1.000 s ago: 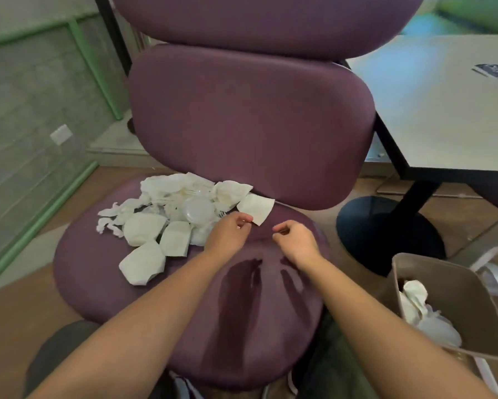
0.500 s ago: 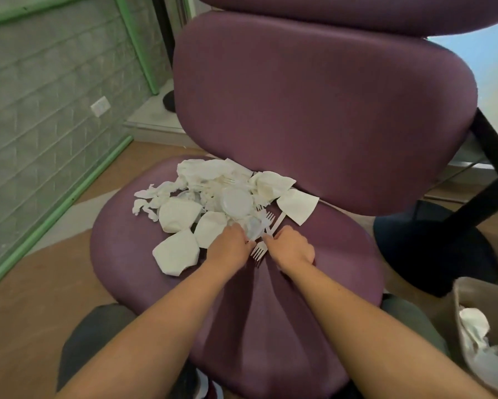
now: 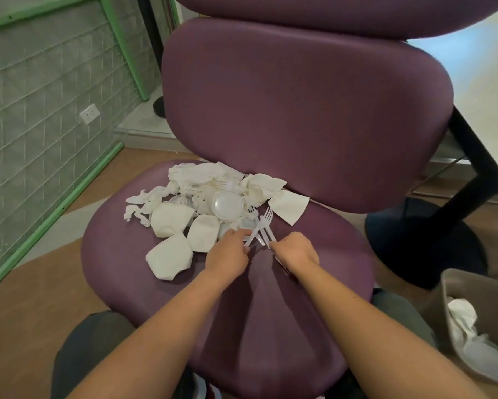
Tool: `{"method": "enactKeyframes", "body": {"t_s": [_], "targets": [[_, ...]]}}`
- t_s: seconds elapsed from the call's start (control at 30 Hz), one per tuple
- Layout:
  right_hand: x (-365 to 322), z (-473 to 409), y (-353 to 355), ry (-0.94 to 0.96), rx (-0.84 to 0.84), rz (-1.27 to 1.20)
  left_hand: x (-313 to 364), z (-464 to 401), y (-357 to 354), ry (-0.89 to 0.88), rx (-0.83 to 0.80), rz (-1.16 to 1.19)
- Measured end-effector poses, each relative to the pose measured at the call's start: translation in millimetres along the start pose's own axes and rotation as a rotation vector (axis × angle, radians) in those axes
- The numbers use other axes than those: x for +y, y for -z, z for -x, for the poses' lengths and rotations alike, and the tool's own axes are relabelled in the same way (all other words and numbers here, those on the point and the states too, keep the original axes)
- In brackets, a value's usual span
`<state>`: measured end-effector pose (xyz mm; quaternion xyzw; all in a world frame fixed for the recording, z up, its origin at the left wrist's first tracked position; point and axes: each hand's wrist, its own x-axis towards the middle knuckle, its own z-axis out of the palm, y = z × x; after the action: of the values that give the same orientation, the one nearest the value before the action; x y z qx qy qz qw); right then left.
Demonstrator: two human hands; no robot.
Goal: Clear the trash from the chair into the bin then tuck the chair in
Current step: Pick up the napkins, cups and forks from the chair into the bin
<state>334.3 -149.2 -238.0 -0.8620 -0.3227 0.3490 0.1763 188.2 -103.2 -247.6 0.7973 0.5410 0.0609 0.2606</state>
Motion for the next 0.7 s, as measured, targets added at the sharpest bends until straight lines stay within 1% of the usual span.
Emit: {"method": "enactKeyframes", "body": {"t_s": [0.1, 0.2, 0.33, 0.47, 0.57, 0.7], "targets": [[15.5, 18.8, 17.1, 0.016, 0.025, -0.128, 15.5, 5.9, -1.0, -0.023, -0.008, 0.143], [35.3, 33.4, 37.7, 0.026, 0.122, -0.275, 41.7, 12.6, -0.9, -0.07, -0.065, 0.348], [65.8, 45.5, 73.7, 0.019, 0.241, -0.502, 91.2, 20.1, -6.4, -0.127, -0.137, 0.448], [99.6, 57.4, 111.6, 0.013, 0.331, -0.665, 144.9, 27.7, -21.2, -0.158, -0.215, 0.635], [131.1, 63.9, 136.5, -0.007, 0.395, -0.689, 183.7, 30.9, -41.0, -0.202, -0.251, 0.649], [178.6, 69.1, 160.4, -0.08, 0.484, -0.724, 231.8, 37.1, -76.2, -0.256, -0.307, 0.583]]}}
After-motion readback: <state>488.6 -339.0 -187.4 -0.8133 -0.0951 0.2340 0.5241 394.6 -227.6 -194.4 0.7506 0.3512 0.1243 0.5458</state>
